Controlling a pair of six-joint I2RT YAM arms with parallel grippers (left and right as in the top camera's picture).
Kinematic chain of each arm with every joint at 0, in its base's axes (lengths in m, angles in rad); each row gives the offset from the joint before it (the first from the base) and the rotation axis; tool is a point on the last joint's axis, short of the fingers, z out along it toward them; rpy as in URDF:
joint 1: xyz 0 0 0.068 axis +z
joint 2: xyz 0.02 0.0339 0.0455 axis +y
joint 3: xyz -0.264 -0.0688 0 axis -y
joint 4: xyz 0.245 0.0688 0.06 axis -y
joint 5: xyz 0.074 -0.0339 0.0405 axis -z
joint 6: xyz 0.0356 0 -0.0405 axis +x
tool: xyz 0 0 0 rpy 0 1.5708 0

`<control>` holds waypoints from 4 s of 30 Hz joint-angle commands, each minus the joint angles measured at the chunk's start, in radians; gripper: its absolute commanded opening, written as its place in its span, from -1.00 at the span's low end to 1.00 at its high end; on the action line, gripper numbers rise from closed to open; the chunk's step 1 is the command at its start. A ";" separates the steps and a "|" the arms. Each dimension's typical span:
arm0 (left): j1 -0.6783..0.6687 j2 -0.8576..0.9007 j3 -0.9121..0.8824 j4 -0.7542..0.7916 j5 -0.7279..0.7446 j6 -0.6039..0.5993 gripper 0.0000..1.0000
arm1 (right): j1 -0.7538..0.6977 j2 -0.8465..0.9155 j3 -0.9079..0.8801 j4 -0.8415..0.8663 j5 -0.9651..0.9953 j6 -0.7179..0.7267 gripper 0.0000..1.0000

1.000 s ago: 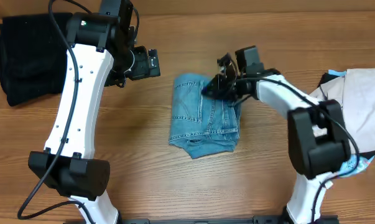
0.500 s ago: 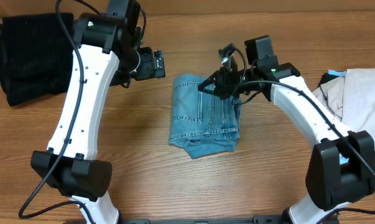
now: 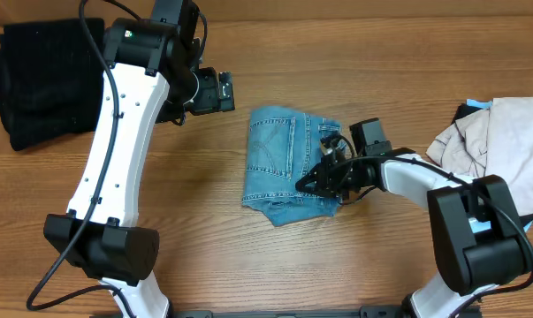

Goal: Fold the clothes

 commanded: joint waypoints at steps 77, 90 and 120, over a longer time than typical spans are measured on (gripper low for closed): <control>-0.021 0.235 -0.761 1.189 0.675 -0.016 -0.92 | -0.014 -0.625 0.318 -0.826 0.595 -0.050 1.00; 0.372 0.231 -0.500 1.194 0.476 0.050 -0.92 | -0.014 -0.625 0.318 -0.878 0.612 -0.050 1.00; 0.772 0.312 -0.172 1.072 0.158 0.042 -0.74 | -0.014 -0.625 0.318 -0.956 0.637 -0.048 1.00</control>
